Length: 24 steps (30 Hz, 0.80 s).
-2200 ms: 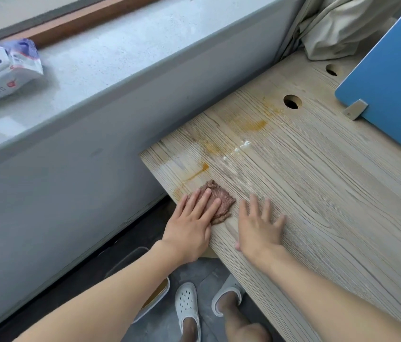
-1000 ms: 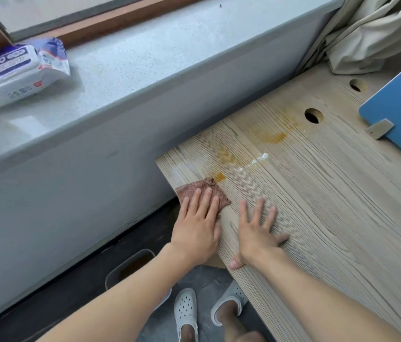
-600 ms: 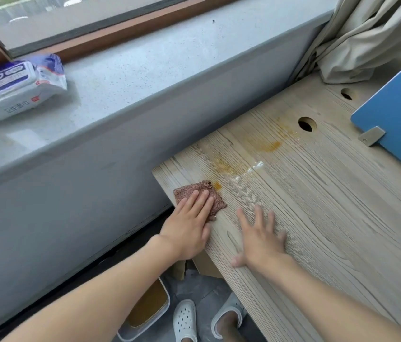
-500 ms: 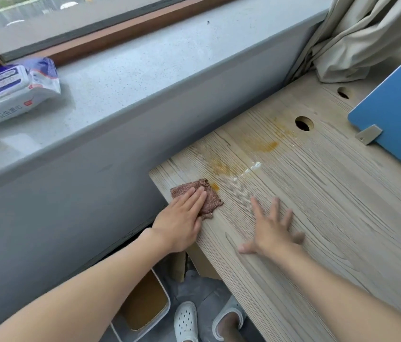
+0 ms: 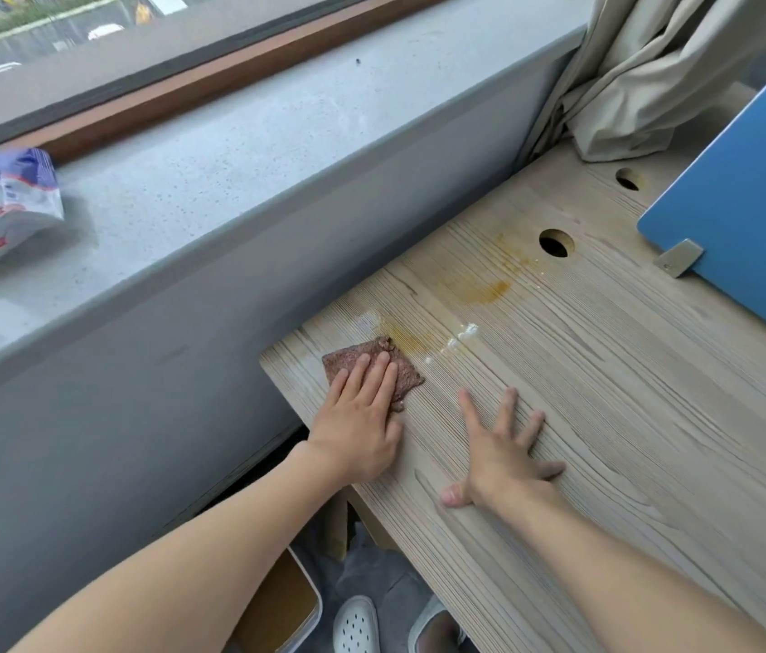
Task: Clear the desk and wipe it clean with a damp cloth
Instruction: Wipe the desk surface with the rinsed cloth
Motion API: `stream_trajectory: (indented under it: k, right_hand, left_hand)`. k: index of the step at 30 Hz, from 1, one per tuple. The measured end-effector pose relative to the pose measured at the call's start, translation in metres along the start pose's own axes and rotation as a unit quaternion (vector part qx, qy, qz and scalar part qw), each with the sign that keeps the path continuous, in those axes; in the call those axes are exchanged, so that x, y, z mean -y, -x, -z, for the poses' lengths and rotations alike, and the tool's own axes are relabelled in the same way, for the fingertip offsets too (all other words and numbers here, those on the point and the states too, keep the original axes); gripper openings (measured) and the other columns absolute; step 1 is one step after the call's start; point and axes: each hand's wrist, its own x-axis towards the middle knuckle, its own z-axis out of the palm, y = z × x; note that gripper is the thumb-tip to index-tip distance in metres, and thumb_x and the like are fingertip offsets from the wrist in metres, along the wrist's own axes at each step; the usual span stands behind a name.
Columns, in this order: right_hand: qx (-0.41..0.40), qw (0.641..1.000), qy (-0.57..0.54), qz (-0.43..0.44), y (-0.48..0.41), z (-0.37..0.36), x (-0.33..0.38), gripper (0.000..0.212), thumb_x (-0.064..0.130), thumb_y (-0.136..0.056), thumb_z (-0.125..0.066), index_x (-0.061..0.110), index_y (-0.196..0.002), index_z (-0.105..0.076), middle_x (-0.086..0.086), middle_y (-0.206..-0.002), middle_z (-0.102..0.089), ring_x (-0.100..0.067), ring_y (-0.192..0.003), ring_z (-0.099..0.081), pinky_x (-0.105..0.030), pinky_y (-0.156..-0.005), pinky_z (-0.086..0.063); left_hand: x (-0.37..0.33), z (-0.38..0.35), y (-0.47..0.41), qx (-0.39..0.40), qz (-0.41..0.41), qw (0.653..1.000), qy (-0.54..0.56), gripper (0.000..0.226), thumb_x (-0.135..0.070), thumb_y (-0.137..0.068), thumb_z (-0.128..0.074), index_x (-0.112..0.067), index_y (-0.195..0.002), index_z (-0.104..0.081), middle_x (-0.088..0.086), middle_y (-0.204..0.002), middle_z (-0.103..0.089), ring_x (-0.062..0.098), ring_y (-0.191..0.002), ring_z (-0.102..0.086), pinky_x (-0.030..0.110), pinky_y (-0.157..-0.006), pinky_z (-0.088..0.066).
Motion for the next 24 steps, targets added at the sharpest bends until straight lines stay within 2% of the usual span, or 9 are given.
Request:
stream_trajectory:
  k: [4, 10, 13, 16, 18, 21, 24]
  right_hand:
    - [0.0, 1.0, -0.006, 0.003, -0.001, -0.001, 0.0, 0.14, 0.045, -0.068, -0.087, 0.051, -0.147, 0.028, -0.011, -0.152, 0.047, -0.051, -0.142, 0.031, -0.084, -0.103, -0.016]
    - [0.002, 1.0, -0.007, 0.002, -0.005, -0.001, 0.002, 0.141, 0.042, -0.069, -0.089, 0.052, -0.146, 0.028, -0.012, -0.15, 0.049, -0.05, -0.141, 0.033, -0.085, -0.102, -0.014]
    - [0.006, 0.999, 0.03, 0.019, -0.006, 0.005, -0.006, 0.138, 0.054, -0.068, -0.086, 0.052, -0.146, 0.028, -0.011, -0.153, 0.045, -0.051, -0.142, 0.031, -0.084, -0.103, -0.016]
    - [0.004, 0.995, 0.065, 0.075, -0.013, 0.024, -0.025, 0.127, 0.061, -0.07, -0.081, 0.053, -0.15, 0.017, -0.003, -0.159, 0.036, -0.046, -0.146, 0.026, -0.081, -0.106, -0.018]
    - [-0.014, 0.994, 0.066, 0.08, -0.018, 0.032, -0.031, 0.125, 0.057, -0.071, -0.083, 0.053, -0.152, 0.012, 0.002, -0.161, 0.032, -0.043, -0.148, 0.023, -0.08, -0.106, -0.02]
    - [-0.019, 0.995, 0.064, 0.07, -0.022, 0.031, -0.027, 0.126, 0.047, -0.073, -0.085, 0.052, -0.152, 0.013, -0.001, -0.16, 0.034, -0.045, -0.148, 0.023, -0.081, -0.105, -0.018]
    - [-0.018, 0.995, 0.067, 0.074, -0.021, 0.028, -0.03, 0.124, 0.047, -0.075, -0.083, 0.051, -0.152, 0.013, -0.001, -0.159, 0.035, -0.044, -0.147, 0.024, -0.082, -0.104, -0.017]
  left_hand:
    - [0.001, -0.009, 0.017, 0.007, -0.038, 0.999, -0.022, 0.067, -0.053, -0.103, -0.011, -0.024, -0.156, 0.018, -0.007, -0.161, 0.026, 0.013, -0.145, 0.032, 0.039, -0.122, 0.014]
    - [-0.011, -0.002, -0.008, 0.003, -0.01, 1.0, 0.005, 0.067, -0.052, -0.103, -0.012, -0.024, -0.156, 0.018, -0.006, -0.161, 0.027, 0.014, -0.146, 0.032, 0.038, -0.121, 0.017]
    - [-0.022, -0.009, 0.007, 0.011, -0.027, 1.0, -0.006, 0.07, -0.054, -0.102, -0.012, -0.022, -0.155, 0.02, -0.005, -0.16, 0.029, 0.015, -0.145, 0.034, 0.038, -0.121, 0.018]
    - [-0.022, -0.011, 0.012, 0.019, -0.032, 0.999, -0.002, 0.067, -0.052, -0.103, -0.011, -0.024, -0.155, 0.018, -0.008, -0.161, 0.027, 0.011, -0.144, 0.034, 0.037, -0.121, 0.018]
    - [-0.021, -0.007, 0.002, 0.017, -0.025, 1.0, 0.004, 0.064, -0.051, -0.103, -0.011, -0.026, -0.156, 0.017, -0.009, -0.162, 0.025, 0.01, -0.145, 0.032, 0.036, -0.121, 0.018]
    - [-0.025, -0.005, -0.009, 0.003, -0.006, 1.0, 0.019, 0.065, -0.051, -0.104, -0.011, -0.025, -0.156, 0.017, -0.008, -0.161, 0.026, 0.011, -0.144, 0.033, 0.034, -0.118, 0.021]
    - [-0.031, -0.011, -0.001, 0.009, -0.016, 1.0, 0.007, 0.066, -0.051, -0.103, -0.01, -0.023, -0.155, 0.02, -0.006, -0.16, 0.03, 0.013, -0.143, 0.036, 0.035, -0.118, 0.022]
